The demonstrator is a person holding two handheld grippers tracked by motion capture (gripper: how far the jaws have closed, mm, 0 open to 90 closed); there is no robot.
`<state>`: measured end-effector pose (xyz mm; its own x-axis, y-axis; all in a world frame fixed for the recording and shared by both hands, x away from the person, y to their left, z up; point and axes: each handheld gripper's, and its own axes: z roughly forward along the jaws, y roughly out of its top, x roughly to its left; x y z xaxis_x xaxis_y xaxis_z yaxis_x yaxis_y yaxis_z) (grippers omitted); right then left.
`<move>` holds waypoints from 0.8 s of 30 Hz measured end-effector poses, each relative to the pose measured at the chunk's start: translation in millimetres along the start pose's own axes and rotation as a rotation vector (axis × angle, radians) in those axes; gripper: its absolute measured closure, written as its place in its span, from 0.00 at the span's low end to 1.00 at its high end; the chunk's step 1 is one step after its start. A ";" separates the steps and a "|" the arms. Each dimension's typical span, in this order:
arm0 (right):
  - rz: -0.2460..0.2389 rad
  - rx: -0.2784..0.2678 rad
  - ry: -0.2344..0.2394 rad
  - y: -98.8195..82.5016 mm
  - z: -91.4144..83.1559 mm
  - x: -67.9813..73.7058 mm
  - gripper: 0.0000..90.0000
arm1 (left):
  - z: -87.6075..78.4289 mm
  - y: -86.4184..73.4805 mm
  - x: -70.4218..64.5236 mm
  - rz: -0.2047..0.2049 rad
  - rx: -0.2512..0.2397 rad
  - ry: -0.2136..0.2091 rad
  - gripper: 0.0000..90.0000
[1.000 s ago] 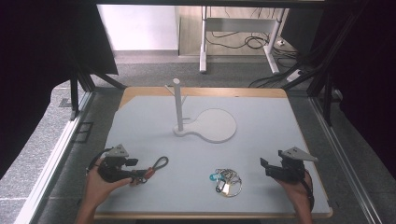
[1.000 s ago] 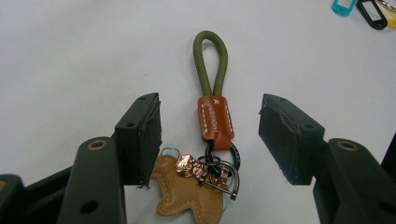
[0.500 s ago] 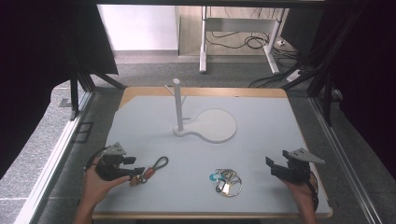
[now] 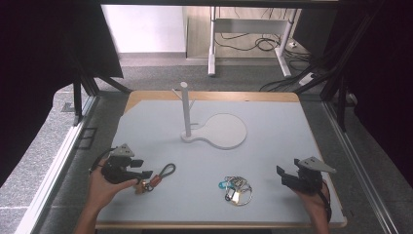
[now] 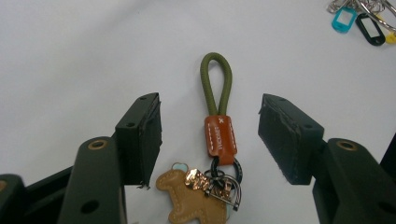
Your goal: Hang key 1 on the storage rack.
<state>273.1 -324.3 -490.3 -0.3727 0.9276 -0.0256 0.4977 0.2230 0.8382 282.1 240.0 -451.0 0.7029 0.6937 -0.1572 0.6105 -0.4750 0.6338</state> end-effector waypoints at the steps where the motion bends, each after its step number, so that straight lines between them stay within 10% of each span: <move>1: -0.001 -0.001 -0.001 0.0 -0.1 0.2 0.28 | -1.0 1.1 -0.5 -0.001 0.005 -0.004 0.44; 24: -0.037 0.031 -0.038 -3.8 -2.0 5.5 0.29 | 5.1 31.3 -14.2 0.074 0.173 -0.038 0.45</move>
<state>267.6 -320.6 -492.6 -0.3616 0.9292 -0.0768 0.5084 0.2656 0.8192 293.1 212.5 -432.7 0.7595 0.6339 -0.1461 0.6081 -0.6120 0.5057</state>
